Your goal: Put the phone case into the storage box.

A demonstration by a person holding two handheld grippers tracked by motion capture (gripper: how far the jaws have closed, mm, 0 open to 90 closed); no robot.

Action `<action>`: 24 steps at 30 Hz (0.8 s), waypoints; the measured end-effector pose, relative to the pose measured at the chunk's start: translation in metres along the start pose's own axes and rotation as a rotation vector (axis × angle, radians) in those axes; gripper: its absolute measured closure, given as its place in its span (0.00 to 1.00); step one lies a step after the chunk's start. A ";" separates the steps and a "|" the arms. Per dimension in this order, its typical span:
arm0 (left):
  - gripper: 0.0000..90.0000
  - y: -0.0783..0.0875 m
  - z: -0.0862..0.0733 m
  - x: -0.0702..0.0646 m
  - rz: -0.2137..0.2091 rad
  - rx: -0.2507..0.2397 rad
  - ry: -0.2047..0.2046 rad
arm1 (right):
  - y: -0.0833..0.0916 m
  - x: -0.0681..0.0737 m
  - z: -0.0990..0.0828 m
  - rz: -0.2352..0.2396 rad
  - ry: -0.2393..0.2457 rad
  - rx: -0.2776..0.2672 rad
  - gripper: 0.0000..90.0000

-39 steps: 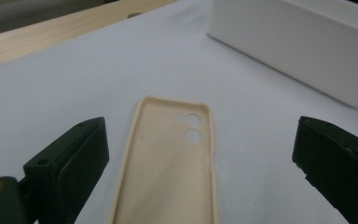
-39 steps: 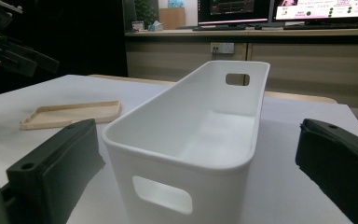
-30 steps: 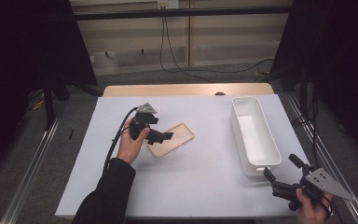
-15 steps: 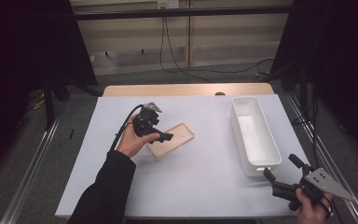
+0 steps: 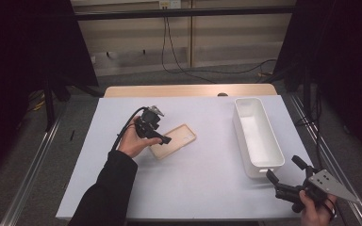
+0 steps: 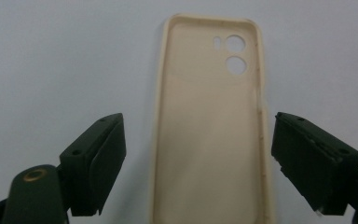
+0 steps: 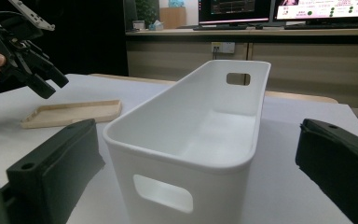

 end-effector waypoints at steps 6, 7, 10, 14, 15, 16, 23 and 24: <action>0.31 -0.005 -0.003 0.006 0.009 0.032 0.010 | 0.000 0.000 0.000 0.000 0.001 0.000 0.00; 0.32 -0.005 -0.004 0.008 0.011 0.041 0.010 | 0.000 0.000 0.000 0.000 0.001 0.001 0.00; 0.34 -0.008 -0.005 0.008 0.010 0.062 0.016 | 0.000 0.000 0.000 0.001 0.001 0.002 0.00; 0.40 -0.011 -0.006 0.010 0.009 0.079 0.020 | 0.000 0.000 0.000 -0.002 0.001 0.001 0.00; 0.40 -0.011 -0.006 0.010 0.012 0.088 0.015 | 0.000 0.000 0.000 -0.002 0.000 0.001 0.00; 0.40 -0.012 -0.006 0.010 0.021 0.088 0.016 | 0.000 0.000 0.000 -0.001 0.003 0.002 0.00; 0.51 -0.021 -0.007 0.010 0.036 0.131 0.015 | 0.000 0.001 0.000 0.001 0.007 0.005 0.00; 0.51 -0.022 -0.008 0.011 0.035 0.139 0.015 | 0.000 0.001 0.000 0.000 0.007 0.004 0.00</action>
Point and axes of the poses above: each handheld gripper's, and its own axes: y roughly backward along the jaws, z roughly out of its top, x roughly to its left, the point moved 1 cm from there along -y, roughly forward along the jaws, and after that the axes turned 7 degrees about y, right-handed, at the moved point
